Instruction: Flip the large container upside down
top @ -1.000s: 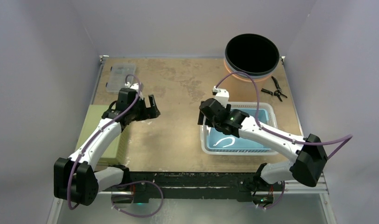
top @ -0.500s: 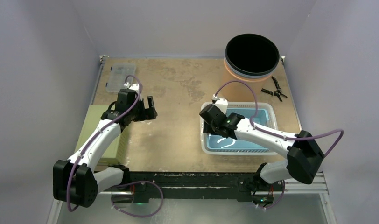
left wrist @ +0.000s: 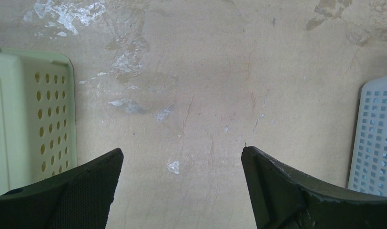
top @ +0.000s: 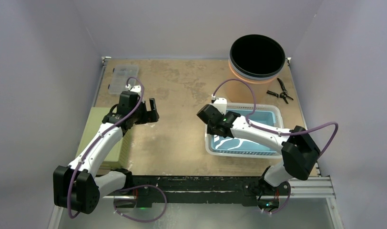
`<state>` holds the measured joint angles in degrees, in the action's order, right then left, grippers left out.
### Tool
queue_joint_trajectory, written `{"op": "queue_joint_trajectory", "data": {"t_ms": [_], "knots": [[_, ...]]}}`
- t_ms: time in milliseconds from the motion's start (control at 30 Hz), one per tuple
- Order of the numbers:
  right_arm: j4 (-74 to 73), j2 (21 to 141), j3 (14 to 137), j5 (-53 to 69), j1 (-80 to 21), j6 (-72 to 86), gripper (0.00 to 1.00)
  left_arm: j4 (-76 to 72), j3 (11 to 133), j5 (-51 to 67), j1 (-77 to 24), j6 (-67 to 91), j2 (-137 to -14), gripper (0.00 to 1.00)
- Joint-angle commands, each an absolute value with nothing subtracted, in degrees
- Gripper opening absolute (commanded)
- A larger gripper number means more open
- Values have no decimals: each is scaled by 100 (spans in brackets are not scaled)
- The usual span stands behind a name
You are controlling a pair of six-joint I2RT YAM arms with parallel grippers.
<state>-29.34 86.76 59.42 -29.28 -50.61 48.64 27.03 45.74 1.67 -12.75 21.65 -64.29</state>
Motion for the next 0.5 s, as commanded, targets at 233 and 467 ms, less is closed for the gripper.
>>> {"op": "queue_joint_trajectory", "data": {"t_ms": [233, 467], "knots": [[-3217, 8989, 6062, -3334, -5034, 5190, 41, 2581, 4583, 256, -1244, 2048, -6538, 93], [-3011, 8850, 5885, -3165, -5031, 5028, 33, 2552, 4605, 315, -1240, 2023, -6609, 93]]}}
